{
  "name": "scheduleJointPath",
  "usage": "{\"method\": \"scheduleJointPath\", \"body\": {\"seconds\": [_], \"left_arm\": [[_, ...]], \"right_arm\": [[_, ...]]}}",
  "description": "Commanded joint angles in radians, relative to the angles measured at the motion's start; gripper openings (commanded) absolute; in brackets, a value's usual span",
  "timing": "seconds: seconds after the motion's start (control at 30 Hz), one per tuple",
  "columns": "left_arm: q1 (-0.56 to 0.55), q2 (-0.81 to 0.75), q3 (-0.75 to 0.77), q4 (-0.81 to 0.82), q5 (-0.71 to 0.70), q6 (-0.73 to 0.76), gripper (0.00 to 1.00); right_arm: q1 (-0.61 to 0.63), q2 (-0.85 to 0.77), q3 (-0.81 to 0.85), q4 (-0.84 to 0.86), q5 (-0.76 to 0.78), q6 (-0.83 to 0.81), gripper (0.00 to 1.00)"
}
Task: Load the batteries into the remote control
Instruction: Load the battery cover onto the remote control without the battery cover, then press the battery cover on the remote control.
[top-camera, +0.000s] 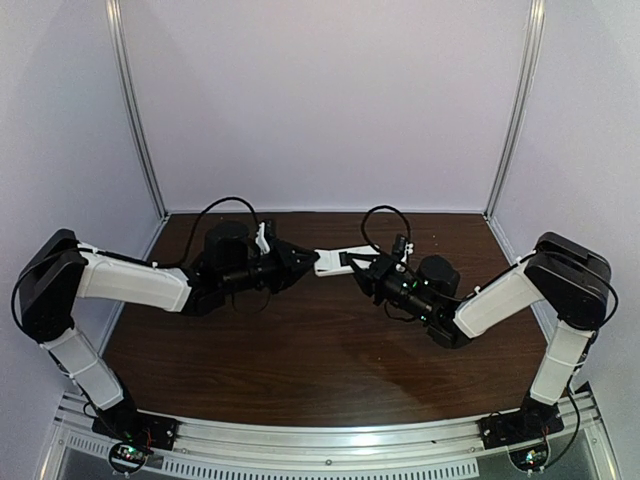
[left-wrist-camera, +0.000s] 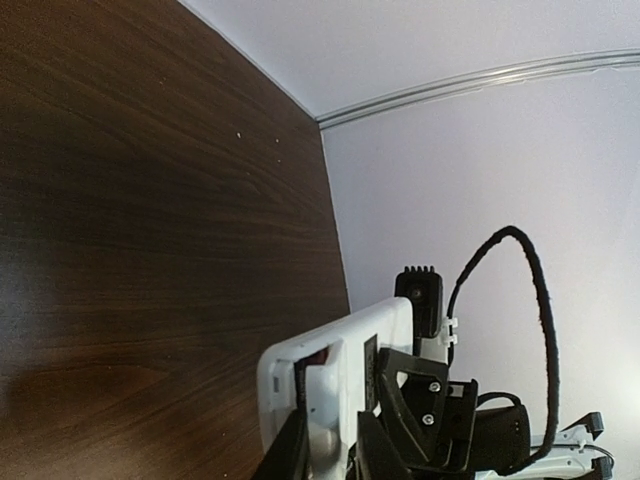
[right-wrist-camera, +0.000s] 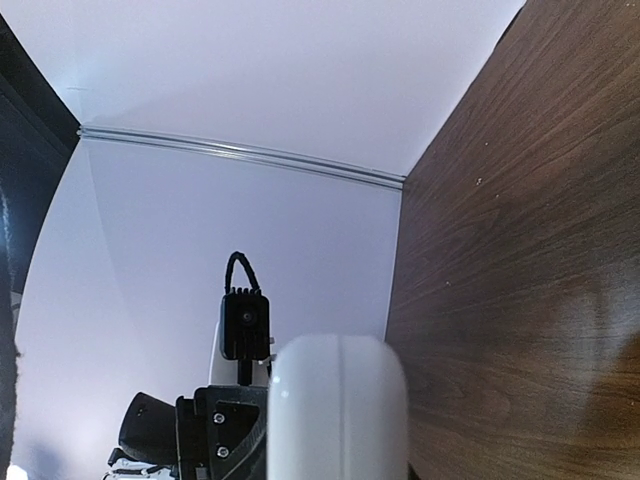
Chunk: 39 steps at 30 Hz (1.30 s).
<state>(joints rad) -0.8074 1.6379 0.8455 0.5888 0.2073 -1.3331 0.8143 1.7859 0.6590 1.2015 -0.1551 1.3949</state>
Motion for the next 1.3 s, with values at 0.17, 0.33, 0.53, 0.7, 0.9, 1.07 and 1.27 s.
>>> {"method": "scheduleJointPath", "body": {"seconds": [0.17, 0.33, 0.53, 0.7, 0.9, 1.07, 1.27], "left_arm": [[-0.007, -0.011, 0.035, -0.222, -0.045, 0.078, 0.24], [-0.007, -0.013, 0.043, -0.238, -0.051, 0.086, 0.29], [-0.007, -0.016, 0.050, -0.227, -0.049, 0.099, 0.35], [-0.009, -0.016, 0.047, -0.192, -0.032, 0.113, 0.32], [-0.012, 0.013, 0.054, -0.141, 0.018, 0.128, 0.19], [-0.019, 0.044, 0.079, -0.141, 0.056, 0.140, 0.10], [-0.025, 0.079, 0.101, -0.146, 0.090, 0.144, 0.03]], "right_arm": [[-0.003, -0.089, 0.010, 0.494, 0.003, 0.031, 0.00], [-0.007, -0.103, 0.005, 0.494, 0.002, 0.043, 0.00], [-0.007, -0.103, 0.002, 0.495, -0.003, 0.053, 0.00], [-0.008, -0.094, 0.011, 0.495, -0.024, 0.066, 0.00], [-0.008, -0.079, 0.031, 0.494, -0.047, 0.074, 0.00], [-0.007, -0.074, 0.041, 0.494, -0.052, 0.074, 0.00], [-0.007, -0.064, 0.061, 0.494, -0.071, 0.082, 0.00]]}}
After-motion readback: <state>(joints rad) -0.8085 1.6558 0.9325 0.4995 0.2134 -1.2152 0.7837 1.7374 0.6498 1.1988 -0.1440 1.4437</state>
